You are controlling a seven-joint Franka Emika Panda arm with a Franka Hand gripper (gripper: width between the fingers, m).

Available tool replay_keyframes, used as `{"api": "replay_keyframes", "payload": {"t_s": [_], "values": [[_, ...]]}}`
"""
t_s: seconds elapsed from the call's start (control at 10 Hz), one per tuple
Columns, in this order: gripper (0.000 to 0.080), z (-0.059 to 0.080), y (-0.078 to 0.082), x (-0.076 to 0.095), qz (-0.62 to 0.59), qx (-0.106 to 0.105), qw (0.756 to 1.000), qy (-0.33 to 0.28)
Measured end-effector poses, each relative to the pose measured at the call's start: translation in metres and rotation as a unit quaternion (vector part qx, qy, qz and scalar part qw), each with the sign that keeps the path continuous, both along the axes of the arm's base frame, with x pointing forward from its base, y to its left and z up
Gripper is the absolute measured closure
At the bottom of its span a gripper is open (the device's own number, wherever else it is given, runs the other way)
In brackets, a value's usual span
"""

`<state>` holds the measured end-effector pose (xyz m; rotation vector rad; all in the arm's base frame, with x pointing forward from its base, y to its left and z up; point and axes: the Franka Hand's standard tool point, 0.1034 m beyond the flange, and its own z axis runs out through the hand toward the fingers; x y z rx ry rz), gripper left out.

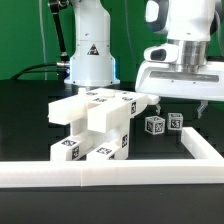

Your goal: Assemble chair

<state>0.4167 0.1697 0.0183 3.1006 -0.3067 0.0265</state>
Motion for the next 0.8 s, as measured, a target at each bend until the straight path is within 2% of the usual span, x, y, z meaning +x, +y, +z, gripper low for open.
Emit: {"api": "replay_keyframes", "payload": {"t_s": [0.2, 0.4, 0.5, 0.6, 0.8], "values": [[0.015, -0.0014, 0.0, -0.0011, 0.001, -0.001, 1.0, 0.001], [0.0393, -0.0019, -0.0002, -0.0014, 0.001, -0.001, 1.0, 0.002], [0.0393, -0.002, -0.0003, -0.0013, 0.001, -0.001, 1.0, 0.002], [0.0515, -0.002, -0.0003, -0.0013, 0.001, -0.001, 1.0, 0.002], [0.0515, -0.002, -0.0003, -0.0013, 0.001, -0.001, 1.0, 0.002]]}}
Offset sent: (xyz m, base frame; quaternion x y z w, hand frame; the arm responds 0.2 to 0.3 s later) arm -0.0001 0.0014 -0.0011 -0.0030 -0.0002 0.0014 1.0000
